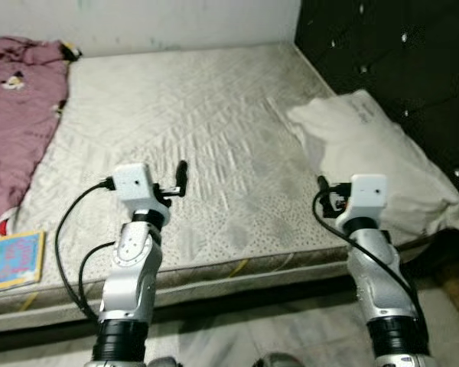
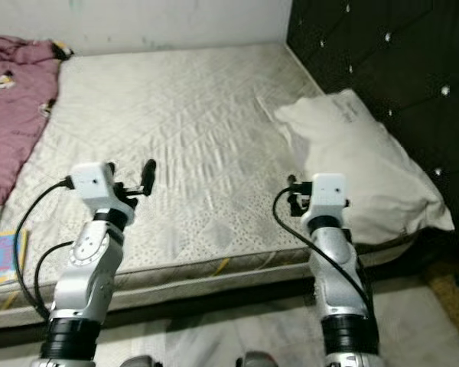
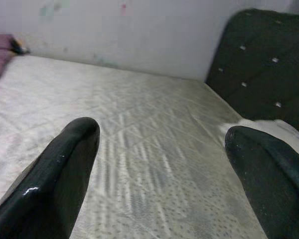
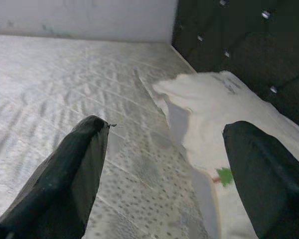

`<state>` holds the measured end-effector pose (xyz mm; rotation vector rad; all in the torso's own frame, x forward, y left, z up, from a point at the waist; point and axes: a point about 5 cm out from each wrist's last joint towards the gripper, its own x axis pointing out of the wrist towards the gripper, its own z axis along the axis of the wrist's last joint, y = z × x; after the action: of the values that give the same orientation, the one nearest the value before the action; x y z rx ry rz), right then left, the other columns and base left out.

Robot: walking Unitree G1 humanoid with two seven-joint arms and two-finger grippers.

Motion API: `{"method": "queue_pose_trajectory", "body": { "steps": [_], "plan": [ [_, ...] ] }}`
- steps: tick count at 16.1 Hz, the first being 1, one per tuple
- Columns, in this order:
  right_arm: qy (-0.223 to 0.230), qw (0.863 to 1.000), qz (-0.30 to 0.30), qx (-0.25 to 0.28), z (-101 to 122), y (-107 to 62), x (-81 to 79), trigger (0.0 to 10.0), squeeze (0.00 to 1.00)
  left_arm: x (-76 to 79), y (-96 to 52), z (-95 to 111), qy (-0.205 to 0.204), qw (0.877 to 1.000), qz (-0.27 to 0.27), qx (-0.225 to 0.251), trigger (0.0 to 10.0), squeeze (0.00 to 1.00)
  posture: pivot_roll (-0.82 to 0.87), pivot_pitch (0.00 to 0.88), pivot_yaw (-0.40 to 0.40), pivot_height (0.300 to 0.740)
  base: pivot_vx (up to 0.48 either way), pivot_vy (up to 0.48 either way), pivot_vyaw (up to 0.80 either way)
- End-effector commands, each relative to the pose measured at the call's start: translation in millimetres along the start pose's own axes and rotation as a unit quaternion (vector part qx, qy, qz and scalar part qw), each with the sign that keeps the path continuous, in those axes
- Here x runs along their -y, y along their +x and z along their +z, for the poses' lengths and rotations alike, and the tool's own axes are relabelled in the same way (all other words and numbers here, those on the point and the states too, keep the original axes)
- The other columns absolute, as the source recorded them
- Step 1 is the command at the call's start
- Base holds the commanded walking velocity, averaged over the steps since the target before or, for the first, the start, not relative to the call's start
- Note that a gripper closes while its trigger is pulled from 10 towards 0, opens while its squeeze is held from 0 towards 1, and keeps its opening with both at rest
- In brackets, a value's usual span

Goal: Clean up the room

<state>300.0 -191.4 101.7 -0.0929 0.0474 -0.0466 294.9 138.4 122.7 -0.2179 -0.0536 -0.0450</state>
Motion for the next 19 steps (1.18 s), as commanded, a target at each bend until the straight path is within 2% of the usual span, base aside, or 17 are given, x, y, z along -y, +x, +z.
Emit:
{"method": "queue_pose_trajectory", "body": {
  "steps": [1,7,15,19],
  "plan": [
    [-0.001,1.000,0.008,0.006,2.5,1.3,-4.2,10.0,0.00,-4.1,-0.1,0.6,0.009,1.000,0.006,-0.001,10.0,0.00,-0.04,0.031,0.020,0.740,0.000,0.000,0.00],
    [-0.008,1.000,0.013,0.008,1.4,1.5,-5.8,10.0,0.00,-1.2,-1.2,2.8,0.007,1.000,-0.011,0.007,10.0,0.00,-0.04,0.024,0.021,0.740,0.300,0.000,0.00],
    [-0.010,1.000,0.007,0.007,0.8,3.2,-4.7,10.0,0.00,-1.1,-0.9,0.0,0.009,1.000,-0.007,-0.001,10.0,0.00,-0.04,0.038,0.030,0.740,0.336,0.000,0.00],
    [-0.022,0.999,0.017,0.018,4.0,5.6,-8.1,10.0,0.00,0.8,4.5,-0.7,0.003,1.000,0.006,-0.005,10.0,0.00,-0.05,0.044,0.035,0.740,0.000,0.000,0.00]
  ]
}}
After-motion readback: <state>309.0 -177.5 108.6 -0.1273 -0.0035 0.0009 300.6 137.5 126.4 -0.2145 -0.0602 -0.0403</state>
